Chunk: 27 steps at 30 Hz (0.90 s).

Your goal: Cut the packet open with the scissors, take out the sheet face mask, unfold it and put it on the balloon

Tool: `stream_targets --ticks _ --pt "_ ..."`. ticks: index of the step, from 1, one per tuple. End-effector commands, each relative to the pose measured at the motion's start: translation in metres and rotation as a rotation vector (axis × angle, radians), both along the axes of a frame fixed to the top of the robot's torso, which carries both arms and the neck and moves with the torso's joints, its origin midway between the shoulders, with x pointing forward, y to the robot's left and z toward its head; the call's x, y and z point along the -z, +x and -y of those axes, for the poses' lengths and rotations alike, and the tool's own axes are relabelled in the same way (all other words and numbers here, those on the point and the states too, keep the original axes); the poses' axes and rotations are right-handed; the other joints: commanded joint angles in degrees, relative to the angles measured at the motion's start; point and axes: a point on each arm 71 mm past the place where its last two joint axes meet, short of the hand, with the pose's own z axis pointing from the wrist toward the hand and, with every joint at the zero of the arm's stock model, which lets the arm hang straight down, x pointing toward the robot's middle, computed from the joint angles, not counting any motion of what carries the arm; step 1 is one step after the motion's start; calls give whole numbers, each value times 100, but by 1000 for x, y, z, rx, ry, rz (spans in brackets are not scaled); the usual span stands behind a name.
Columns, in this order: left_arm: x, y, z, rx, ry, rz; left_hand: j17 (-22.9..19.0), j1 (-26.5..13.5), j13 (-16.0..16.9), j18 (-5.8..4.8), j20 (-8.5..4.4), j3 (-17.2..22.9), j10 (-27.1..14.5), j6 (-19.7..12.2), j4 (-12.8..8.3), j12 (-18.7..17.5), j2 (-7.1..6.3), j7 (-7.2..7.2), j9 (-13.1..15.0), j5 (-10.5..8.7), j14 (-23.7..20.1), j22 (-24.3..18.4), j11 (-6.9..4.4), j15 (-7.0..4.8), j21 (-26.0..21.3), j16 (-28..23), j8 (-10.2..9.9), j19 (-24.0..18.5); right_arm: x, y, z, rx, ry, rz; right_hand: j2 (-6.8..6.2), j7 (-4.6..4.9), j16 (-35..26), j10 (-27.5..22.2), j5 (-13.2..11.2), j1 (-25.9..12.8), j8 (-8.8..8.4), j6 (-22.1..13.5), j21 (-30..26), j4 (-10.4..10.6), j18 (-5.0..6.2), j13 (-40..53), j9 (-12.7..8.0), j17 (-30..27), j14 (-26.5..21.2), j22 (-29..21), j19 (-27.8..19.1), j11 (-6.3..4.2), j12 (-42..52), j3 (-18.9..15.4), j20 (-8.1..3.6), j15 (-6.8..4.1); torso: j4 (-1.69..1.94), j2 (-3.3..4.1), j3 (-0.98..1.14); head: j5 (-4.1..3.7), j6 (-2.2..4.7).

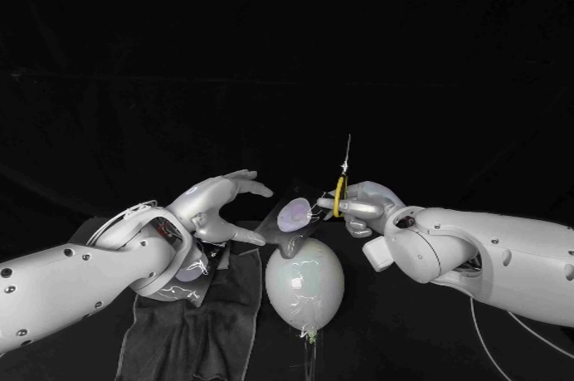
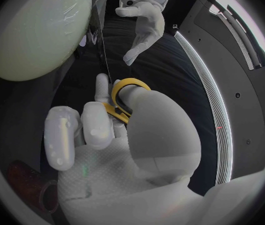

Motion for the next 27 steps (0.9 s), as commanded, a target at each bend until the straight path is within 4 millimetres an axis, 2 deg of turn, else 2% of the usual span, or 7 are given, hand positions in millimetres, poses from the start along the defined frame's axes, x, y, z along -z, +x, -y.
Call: stream_targets --ticks 1,3,5,6,9,21,27 --pt "1 8 -11 -70 -128 -138 44 -51 8 -73 22 95 26 245 -32 -13 -30 232 66 19 173 58 -20 -26 135 43 85 319 -4 -1 1 13 -14 60 139 -6 27 1027 15 108 30 38 26 -247 38 13 11 17 9 1040 118 -500 28 249 -34 -28 4 2 3 16 15" --pt "3 12 -17 -104 -209 -212 86 -46 11 -79 22 175 54 248 -41 -11 8 338 65 24 364 114 -55 -64 276 92 85 618 -4 -1 1 12 -16 65 138 -7 27 1028 15 107 32 38 32 -253 37 17 15 17 10 1044 122 -501 30 254 -35 -29 8 -3 6 22 14" --pt "7 18 -22 -147 -308 -312 249 -103 28 7 4 428 239 226 5 18 58 475 58 18 1105 281 -140 -164 705 294 78 1528 -5 -2 1 9 -17 71 137 -8 30 1030 15 106 34 38 36 -264 36 25 21 21 11 1047 125 -502 33 265 -36 -30 13 -4 7 24 17" --pt "9 21 -24 -168 -355 -365 426 -131 56 118 -19 676 572 235 -15 70 206 545 60 29 1909 421 -201 -252 1074 540 85 2311 -5 -3 0 6 -18 75 137 -8 30 1030 15 106 34 38 36 -264 36 25 21 21 11 1047 125 -502 33 265 -36 -30 12 -4 7 27 20" --pt "21 30 -27 -222 -471 -531 555 -275 91 374 -33 950 1224 115 -19 185 544 465 32 2 2513 456 -304 -373 1262 798 46 2826 -6 -4 -1 -4 -21 87 136 -9 31 1030 15 105 36 38 32 -272 37 31 25 23 12 1045 123 -503 34 272 -38 -31 11 -3 4 37 37" --pt "68 56 -11 -292 -628 -956 564 -859 56 569 -19 575 1470 -132 -7 119 557 147 -24 5 2738 328 -307 -414 1194 829 -47 3156 -7 -6 -11 -37 -28 121 136 -9 31 1030 15 105 36 38 32 -272 37 31 25 23 12 1045 123 -503 34 272 -38 -31 3 10 -5 54 68" --pt "74 61 -3 -270 -625 -1017 539 -939 63 513 -7 215 1461 -30 -11 66 516 154 13 11 2699 211 -338 -415 1021 764 -13 3075 -7 -4 -18 -48 -28 137 137 -9 28 1029 15 103 37 37 32 -281 37 38 31 17 12 1045 123 -503 35 283 -39 -32 9 1 -9 85 125"
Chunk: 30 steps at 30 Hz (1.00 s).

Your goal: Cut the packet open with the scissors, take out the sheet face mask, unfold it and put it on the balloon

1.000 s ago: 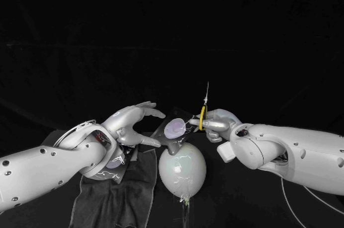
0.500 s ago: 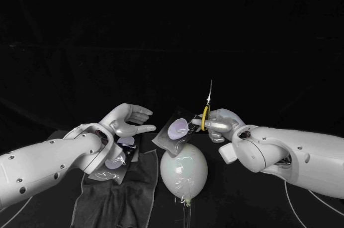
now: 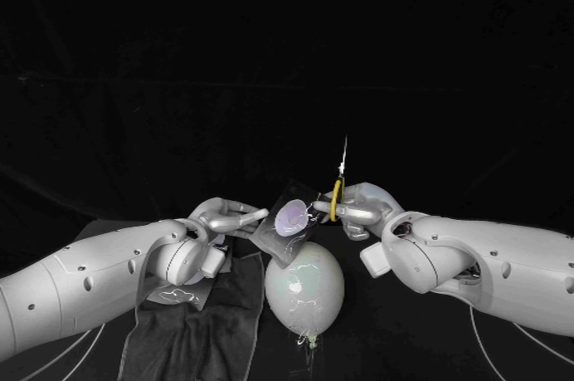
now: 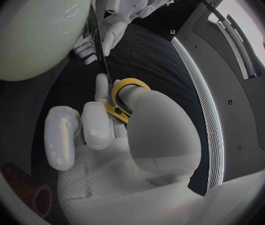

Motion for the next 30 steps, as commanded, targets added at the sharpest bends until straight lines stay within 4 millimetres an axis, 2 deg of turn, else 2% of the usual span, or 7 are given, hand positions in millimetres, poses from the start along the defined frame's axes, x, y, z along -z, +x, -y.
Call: stream_targets --ticks 1,6,10,13,19,21,30 --pt "6 0 7 56 -73 -111 -12 -60 1 -6 1 -106 -43 42 1 -47 -25 54 10 11 -44 -38 -19 16 -72 -44 19 -77 -4 1 -5 -20 -5 52 139 -10 29 1029 15 101 38 38 33 -260 37 10 5 -2 1 1048 135 -504 21 277 -32 -47 17 -6 -2 32 46" --pt "7 1 8 60 -118 -138 -36 -143 -7 -28 -2 -280 -119 -16 9 -74 -202 35 -1 25 -123 -51 6 45 -125 -106 1 -88 -6 6 -10 -18 -4 69 139 -10 29 1029 15 101 38 38 33 -260 37 10 5 -2 1 1048 135 -504 21 277 -32 -47 14 -13 -9 32 95" --pt "8 0 3 50 -181 -157 -35 -301 -1 64 -12 -360 -168 -56 13 -63 -281 39 -4 36 -94 -24 -17 26 -58 -109 -9 140 -8 11 -14 -10 -1 89 142 -9 24 1025 15 98 38 34 31 -270 37 18 11 -12 0 1048 134 -503 21 292 -33 -48 11 -13 -21 32 140" --pt "8 0 -3 23 -234 -159 -10 -407 6 119 -24 -319 -141 20 12 -44 -229 54 24 35 22 -6 -65 -19 8 -56 21 342 -10 15 -17 1 1 103 142 -9 24 1025 15 98 38 34 31 -270 37 18 11 -12 0 1048 134 -503 21 292 -33 -48 18 -16 -20 40 173" --pt "10 0 -20 -52 -298 -152 2 -519 12 108 -24 -199 -74 151 11 -21 -55 96 66 23 79 -31 -76 -37 -23 -35 71 378 -15 24 -19 30 9 132 143 -8 27 1022 15 96 38 32 38 -275 35 22 14 -5 1 1053 138 -503 21 298 -34 -48 32 -23 -27 35 234" --pt "13 0 -27 -77 -312 -158 4 -795 11 102 -20 -72 -16 178 8 -13 117 158 77 16 93 -54 -43 -24 -87 -39 88 354 -17 28 -19 45 12 143 143 -7 21 1017 15 94 37 28 40 -283 35 27 17 -16 -1 1054 140 -502 20 308 -34 -48 39 -30 -24 33 266" --pt "26 -5 -43 -135 -347 -184 1 -862 6 104 -19 -42 -14 125 7 -25 125 185 65 18 88 -55 -17 -12 -109 -49 74 367 -24 39 -18 98 27 177 142 -5 29 1010 15 90 37 24 36 -299 36 38 25 0 2 1053 138 -501 19 326 -35 -47 46 -53 -35 20 286"
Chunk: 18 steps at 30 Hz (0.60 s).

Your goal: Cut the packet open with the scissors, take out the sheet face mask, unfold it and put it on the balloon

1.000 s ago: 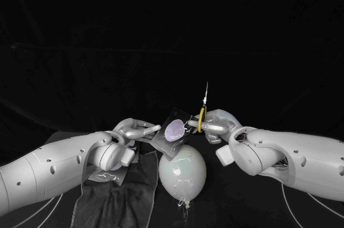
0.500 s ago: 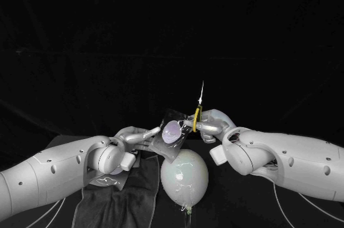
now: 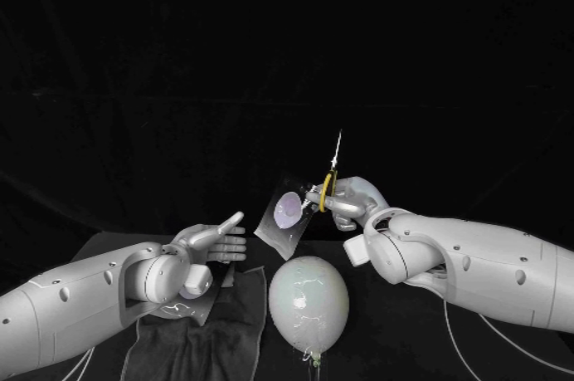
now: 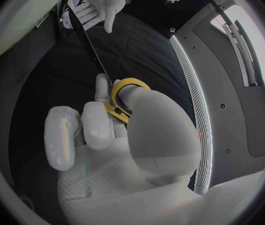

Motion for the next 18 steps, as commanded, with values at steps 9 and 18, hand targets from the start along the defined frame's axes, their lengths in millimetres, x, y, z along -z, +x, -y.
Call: stream_targets --ticks 9,18 --pt "11 -4 4 -42 -118 -21 -20 14 -13 51 14 68 -124 -334 1 -42 10 301 -79 17 -54 2 51 50 -102 -63 -87 67 -14 10 -3 73 36 90 147 -6 46 1005 16 76 41 23 23 -320 34 28 27 41 8 1060 154 -501 38 366 -46 -24 -8 -6 -9 -5 77" --pt "9 -2 26 -36 -247 16 18 330 -16 62 -35 144 -425 -589 -7 -48 79 347 -129 11 61 -10 86 33 -80 -23 -154 470 -20 18 -12 100 50 117 139 -6 54 1005 16 68 44 25 30 -345 32 44 39 58 12 1066 158 -502 41 388 -47 -24 -2 -2 1 36 142"
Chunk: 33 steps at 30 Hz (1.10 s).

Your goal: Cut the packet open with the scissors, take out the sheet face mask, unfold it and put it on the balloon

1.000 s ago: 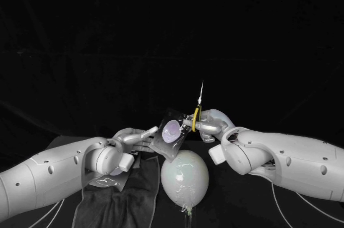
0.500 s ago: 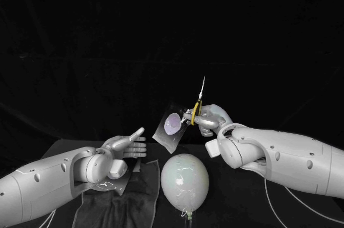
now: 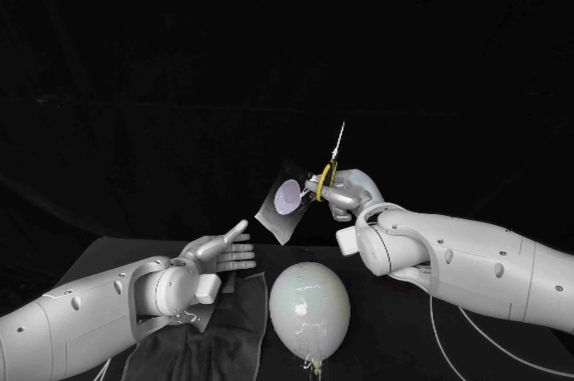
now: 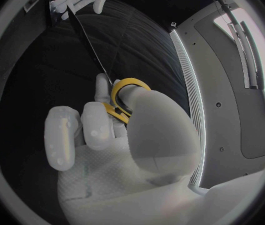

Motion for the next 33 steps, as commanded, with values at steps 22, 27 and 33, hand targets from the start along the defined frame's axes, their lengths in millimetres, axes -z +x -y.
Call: stream_targets --ticks 22,27,33 --pt "-8 10 58 16 -439 48 -48 137 18 27 73 179 -398 -987 -25 64 539 677 -243 -8 -270 -17 118 124 -450 -201 -309 -216 -12 7 -29 4 37 81 137 -5 33 1003 16 57 21 23 27 -371 33 40 26 29 6 1060 150 -501 27 397 -24 -33 -6 3 8 51 226" --pt "-8 12 64 24 -501 45 -48 71 19 28 74 155 -393 -1018 -23 82 637 679 -250 -10 -265 -18 118 124 -473 -209 -315 -199 -12 6 -34 -6 40 83 136 -4 34 1000 16 53 21 21 29 -381 32 47 30 31 6 1062 151 -501 27 409 -24 -33 -8 1 4 44 244" --pt "-10 10 74 54 -562 46 -51 27 17 27 74 131 -406 -1055 -29 87 717 684 -258 -10 -274 -19 121 127 -495 -224 -326 -188 -11 4 -40 -20 43 82 136 -4 34 1000 16 53 21 21 29 -381 32 47 30 31 6 1062 151 -501 27 409 -24 -33 -3 5 4 36 279"
